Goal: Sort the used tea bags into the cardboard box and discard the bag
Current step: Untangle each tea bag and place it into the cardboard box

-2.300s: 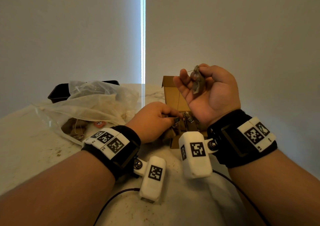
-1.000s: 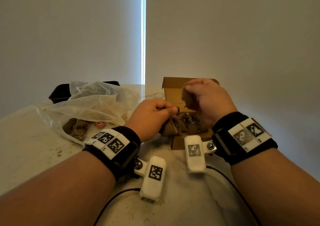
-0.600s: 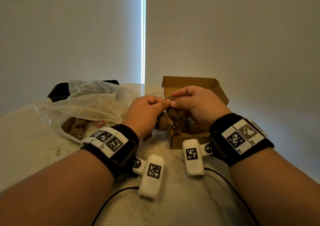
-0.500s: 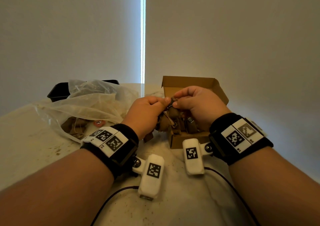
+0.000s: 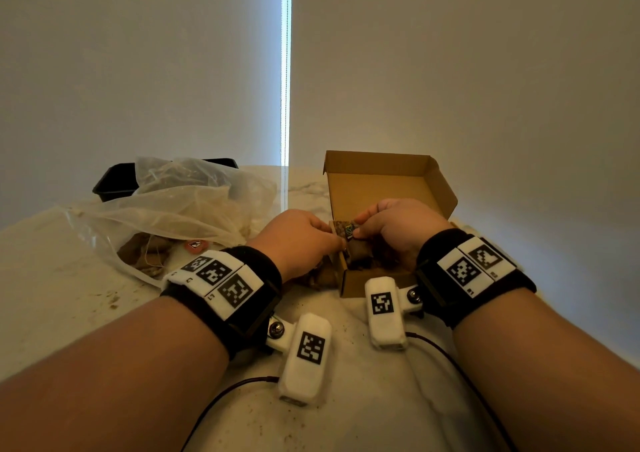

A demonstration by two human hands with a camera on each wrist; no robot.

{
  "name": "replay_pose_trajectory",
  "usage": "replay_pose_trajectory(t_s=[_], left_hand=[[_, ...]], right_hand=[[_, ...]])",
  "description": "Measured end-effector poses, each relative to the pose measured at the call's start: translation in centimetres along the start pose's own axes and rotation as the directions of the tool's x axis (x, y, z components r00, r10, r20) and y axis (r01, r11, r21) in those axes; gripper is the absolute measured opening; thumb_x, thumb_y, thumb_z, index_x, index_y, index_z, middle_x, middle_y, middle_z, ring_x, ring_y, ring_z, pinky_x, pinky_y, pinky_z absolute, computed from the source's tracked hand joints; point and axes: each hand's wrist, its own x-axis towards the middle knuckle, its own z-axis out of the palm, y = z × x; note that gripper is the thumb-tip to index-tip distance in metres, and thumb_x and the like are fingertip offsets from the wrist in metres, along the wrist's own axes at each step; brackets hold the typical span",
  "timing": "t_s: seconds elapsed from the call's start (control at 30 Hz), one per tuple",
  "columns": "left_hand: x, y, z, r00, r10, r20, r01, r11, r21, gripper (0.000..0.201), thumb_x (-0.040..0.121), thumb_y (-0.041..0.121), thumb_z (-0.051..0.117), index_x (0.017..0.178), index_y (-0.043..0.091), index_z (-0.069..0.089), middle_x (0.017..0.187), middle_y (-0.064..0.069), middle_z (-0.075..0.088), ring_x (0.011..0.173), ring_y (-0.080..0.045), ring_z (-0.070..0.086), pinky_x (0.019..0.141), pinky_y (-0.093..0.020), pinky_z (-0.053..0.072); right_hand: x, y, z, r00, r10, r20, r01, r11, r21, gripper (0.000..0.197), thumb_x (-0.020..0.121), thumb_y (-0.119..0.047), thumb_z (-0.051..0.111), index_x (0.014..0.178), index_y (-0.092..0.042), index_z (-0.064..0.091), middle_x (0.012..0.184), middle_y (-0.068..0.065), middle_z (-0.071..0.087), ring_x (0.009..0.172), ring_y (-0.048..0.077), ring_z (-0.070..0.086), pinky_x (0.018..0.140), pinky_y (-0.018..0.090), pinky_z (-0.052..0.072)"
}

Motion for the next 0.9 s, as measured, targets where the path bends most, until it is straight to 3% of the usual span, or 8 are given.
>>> replay_pose_trajectory(t_s=[0.1,0.2,0.33,0.47,0.53,0.7,0.77,0.9], left_hand=[[0.1,-0.1,0.0,1.0,0.002,0.008,-0.002,1.0,-0.01,0.022,0.091,0.033,0.069,0.107,0.019,0.075,0.094,0.0,0.068,0.084,-0.016,0.067,0.07,-0.025,0.054],[0.1,-0.2,0.0,1.0,0.004,0.011,-0.004,1.0,-0.01,0.02,0.091,0.032,0.069,0.107,0.021,0.075,0.088,0.007,0.063,0.079,-0.011,0.062,0.066,-0.02,0.049],[0.1,-0.2,-0.1,1.0,0.003,0.019,-0.003,1.0,-0.02,0.012,0.092,0.03,0.067,0.1,0.025,0.075,0.094,-0.005,0.074,0.075,-0.02,0.068,0.065,-0.027,0.055],[0.1,-0.2,-0.1,1.0,0.002,0.021,-0.001,1.0,-0.028,0.015,0.092,0.031,0.067,0.105,0.027,0.074,0.095,-0.002,0.074,0.077,-0.022,0.07,0.065,-0.028,0.056],[0.0,-0.2,-0.1,1.0,0.001,0.018,-0.001,0.999,-0.033,0.015,0.092,0.032,0.068,0.104,0.027,0.074,0.096,-0.001,0.074,0.084,-0.023,0.072,0.067,-0.028,0.057],[0.2,-0.5,-0.2,0.999,-0.025,-0.024,0.023,0.996,-0.091,0.023,0.094,0.04,0.062,0.098,0.02,0.074,0.095,-0.003,0.073,0.082,-0.019,0.067,0.065,-0.026,0.054],[0.6,-0.7,-0.3,0.995,-0.064,-0.078,0.048,0.979,-0.198,0.041,0.095,0.049,0.058,0.101,0.012,0.074,0.094,-0.006,0.073,0.086,-0.024,0.068,0.078,-0.037,0.056],[0.7,-0.6,-0.8,0.971,-0.195,-0.14,0.107,0.875,-0.473,0.035,0.097,0.048,0.054,0.099,0.02,0.075,0.095,0.001,0.073,0.096,-0.023,0.068,0.094,-0.043,0.054]], right_hand=[[0.1,0.0,-0.1,0.999,0.032,0.01,-0.032,0.999,-0.038,0.016,0.085,-0.003,0.071,0.094,-0.015,0.066,0.109,0.015,0.07,0.1,0.032,0.068,0.093,0.048,0.055],[0.0,0.0,-0.2,0.996,0.093,0.013,-0.092,0.995,-0.024,0.014,0.089,-0.002,0.066,0.097,-0.012,0.063,0.111,0.017,0.069,0.068,0.018,0.059,0.07,0.032,0.052],[0.2,0.0,-0.3,0.988,0.156,-0.023,-0.157,0.986,-0.058,0.016,0.093,-0.003,0.062,0.108,-0.009,0.06,0.097,0.013,0.064,0.069,0.02,0.054,0.088,0.036,0.053],[0.7,0.4,0.1,0.988,0.144,-0.046,-0.147,0.987,-0.061,0.043,0.096,0.001,0.055,0.138,-0.008,0.049,0.08,0.01,0.063,0.06,0.019,0.058,0.062,0.03,0.054],[0.8,0.4,0.3,0.99,0.134,-0.05,-0.137,0.989,-0.056,0.052,0.097,0.001,0.054,0.146,-0.011,0.042,0.078,0.012,0.064,0.061,0.021,0.061,0.066,0.034,0.058],[0.2,0.3,0.2,0.996,0.062,-0.071,-0.064,0.998,-0.027,0.04,0.1,-0.017,0.056,0.136,-0.007,0.045,0.081,0.013,0.068,0.06,0.021,0.065,0.055,0.031,0.058],[0.0,0.3,0.1,0.995,0.026,-0.092,-0.028,0.999,-0.029,0.037,0.099,-0.022,0.055,0.132,-0.008,0.047,0.08,0.011,0.067,0.062,0.021,0.064,0.053,0.03,0.054],[-0.5,-0.2,0.1,0.987,-0.097,-0.127,0.088,0.994,-0.068,0.02,0.095,-0.02,0.054,0.112,-0.01,0.056,0.076,0.007,0.062,0.056,0.015,0.058,0.047,0.025,0.045]])
